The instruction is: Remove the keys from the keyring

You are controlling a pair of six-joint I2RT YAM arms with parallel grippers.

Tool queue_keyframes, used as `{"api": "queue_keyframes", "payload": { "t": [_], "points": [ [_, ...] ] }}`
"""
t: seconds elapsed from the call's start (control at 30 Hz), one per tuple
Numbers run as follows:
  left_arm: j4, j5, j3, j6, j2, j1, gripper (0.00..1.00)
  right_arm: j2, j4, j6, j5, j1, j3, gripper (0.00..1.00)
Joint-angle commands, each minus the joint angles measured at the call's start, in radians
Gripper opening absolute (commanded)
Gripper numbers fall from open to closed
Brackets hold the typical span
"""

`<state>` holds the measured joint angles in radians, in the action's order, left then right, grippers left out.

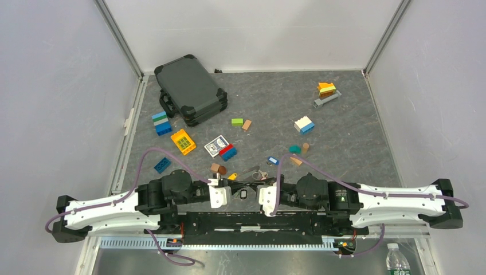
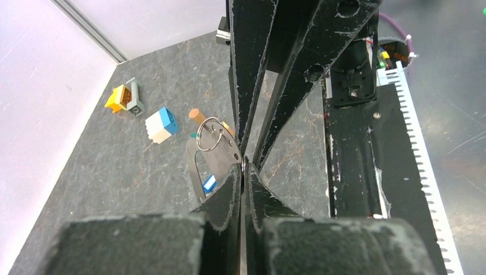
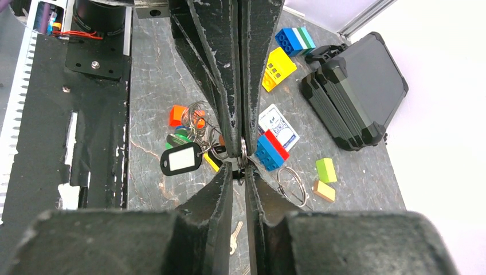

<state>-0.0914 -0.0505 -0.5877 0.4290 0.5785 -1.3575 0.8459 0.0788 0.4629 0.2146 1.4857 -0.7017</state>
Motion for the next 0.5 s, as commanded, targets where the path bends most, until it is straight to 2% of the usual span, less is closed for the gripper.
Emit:
{"api": "queue_keyframes", "payload": {
  "t": [0.0,0.47],
  "points": [
    [0.169,-0.135,0.003,-0.096,0.009,-0.009,0.02,-0.047,-0.111,0.029,0.031,-0.006,0.033,0.18],
    [0.248,-0.148,0.045,-0.160,0.026,-0.010,0.02,-0.144,-0.204,0.040,-0.055,-0.005,0.098,0.17]
  ]
}}
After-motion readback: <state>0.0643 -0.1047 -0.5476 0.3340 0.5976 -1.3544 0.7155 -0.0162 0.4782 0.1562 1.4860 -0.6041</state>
